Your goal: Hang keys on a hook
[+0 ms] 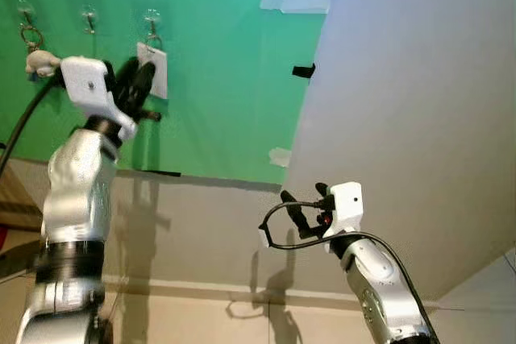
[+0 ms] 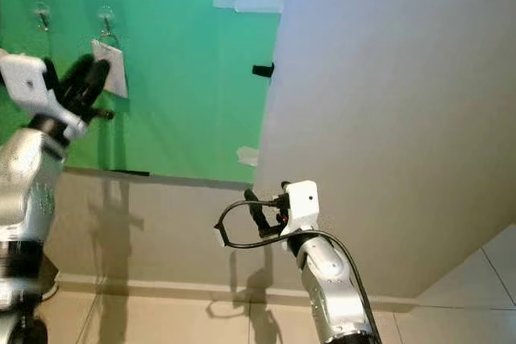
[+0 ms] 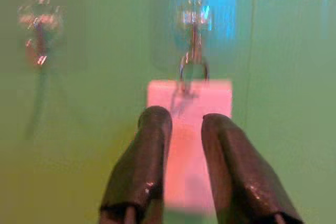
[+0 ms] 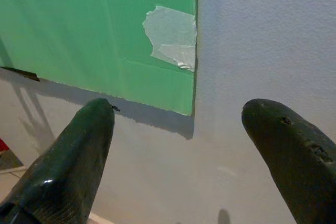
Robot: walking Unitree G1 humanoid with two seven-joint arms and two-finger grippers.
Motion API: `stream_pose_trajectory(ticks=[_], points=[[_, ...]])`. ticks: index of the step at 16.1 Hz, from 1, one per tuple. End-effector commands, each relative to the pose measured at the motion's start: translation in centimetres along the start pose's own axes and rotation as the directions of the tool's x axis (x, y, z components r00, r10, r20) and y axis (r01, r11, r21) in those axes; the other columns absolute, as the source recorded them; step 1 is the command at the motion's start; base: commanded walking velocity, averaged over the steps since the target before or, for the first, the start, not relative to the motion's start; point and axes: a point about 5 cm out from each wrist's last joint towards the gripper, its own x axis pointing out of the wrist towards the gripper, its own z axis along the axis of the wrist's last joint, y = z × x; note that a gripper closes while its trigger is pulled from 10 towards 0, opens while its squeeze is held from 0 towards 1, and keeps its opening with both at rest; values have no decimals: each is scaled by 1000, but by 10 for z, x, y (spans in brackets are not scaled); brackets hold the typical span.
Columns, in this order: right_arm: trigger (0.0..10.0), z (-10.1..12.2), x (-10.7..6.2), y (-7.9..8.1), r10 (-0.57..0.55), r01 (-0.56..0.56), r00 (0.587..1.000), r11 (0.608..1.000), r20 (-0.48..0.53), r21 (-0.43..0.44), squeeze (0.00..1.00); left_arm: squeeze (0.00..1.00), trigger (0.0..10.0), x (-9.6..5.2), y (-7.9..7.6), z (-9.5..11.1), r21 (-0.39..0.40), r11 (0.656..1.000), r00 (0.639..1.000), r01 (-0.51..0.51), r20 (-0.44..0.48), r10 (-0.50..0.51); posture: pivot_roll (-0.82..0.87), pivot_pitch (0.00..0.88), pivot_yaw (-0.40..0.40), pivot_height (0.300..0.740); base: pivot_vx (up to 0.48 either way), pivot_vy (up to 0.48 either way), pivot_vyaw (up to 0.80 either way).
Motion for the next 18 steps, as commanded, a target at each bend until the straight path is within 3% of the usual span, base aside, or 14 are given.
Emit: stream_pose_trajectory(ticks=[1, 3, 4, 6, 9, 11, 12, 13, 15, 16, 18], points=[[10000, 2, 1, -2, -5, 5, 1000, 1000, 1, -15, 1000, 1000, 10000, -9, -12, -8, 65, 998, 999, -21, -38, 24, 41, 0, -72, 740, 0, 0, 0], [10000, 7, -2, -6, -49, 50, 998, 999, 39, -13, 1000, 1000, 10000, -36, -24, -32, 98, 994, 989, -49, -137, 62, 47, 0, -71, 740, 0, 0, 0], [10000, 9, -8, -11, -86, 86, 994, 996, 63, -1, 1000, 1000, 10000, -61, -35, -50, 114, 993, 973, -38, -220, 63, 49, 0, -73, 740, 0, 0, 0], [10000, 4, -22, -18, -152, 153, 986, 988, 68, -9, 1000, 1000, 10000, -103, -59, -77, 67, 998, 938, 8, -347, 16, 49, 0, -78, 740, 0, 0, 0], [10000, -1, -35, -30, -260, 261, 963, 965, 68, 0, 1000, 1000, 10000, -125, -71, -86, 98, 993, 912, 66, -410, -21, 42, 0, -74, 740, 0, 0, 0], [10000, -1, -43, -31, -237, 237, 967, 971, 97, 12, 1000, 1000, 10000, -129, -73, -87, 81, 994, 903, 70, -428, -29, 38, 0, -73, 740, 0, 0, 0], [10000, -4, -45, -32, -264, 265, 962, 964, 75, -13, 1000, 333, 10000, -127, -76, -89, 81, 994, 901, 75, -433, -33, 27, 0, -63, 740, 0, 0, 0], [10000, -9, -44, -31, -282, 283, 958, 959, 43, -24, 1000, 0, 10000, -122, -77, -90, 86, 995, 900, 59, -435, -16, 20, 0, -61, 740, 0, 0, 0], [10000, -8, -39, -28, -264, 265, 964, 963, 32, -41, 1000, 0, 10000, -114, -79, -92, 62, 998, 902, 27, -431, 2, 10, 0, -58, 740, 0, 0, 0], [10000, -9, -38, -30, -293, 293, 956, 955, 25, -34, 0, 0, 10000, -111, -80, -95, -11, 1000, 897, -23, -441, 16, 2, 0, -56, 740, 0, 0, 0], [10000, -9, -38, -32, -313, 313, 950, 949, 22, -21, 0, 0, 10000, -110, -81, -96, -14, 999, 897, -34, -441, 24, -5, 0, -56, 740, 0, 0, 0]])
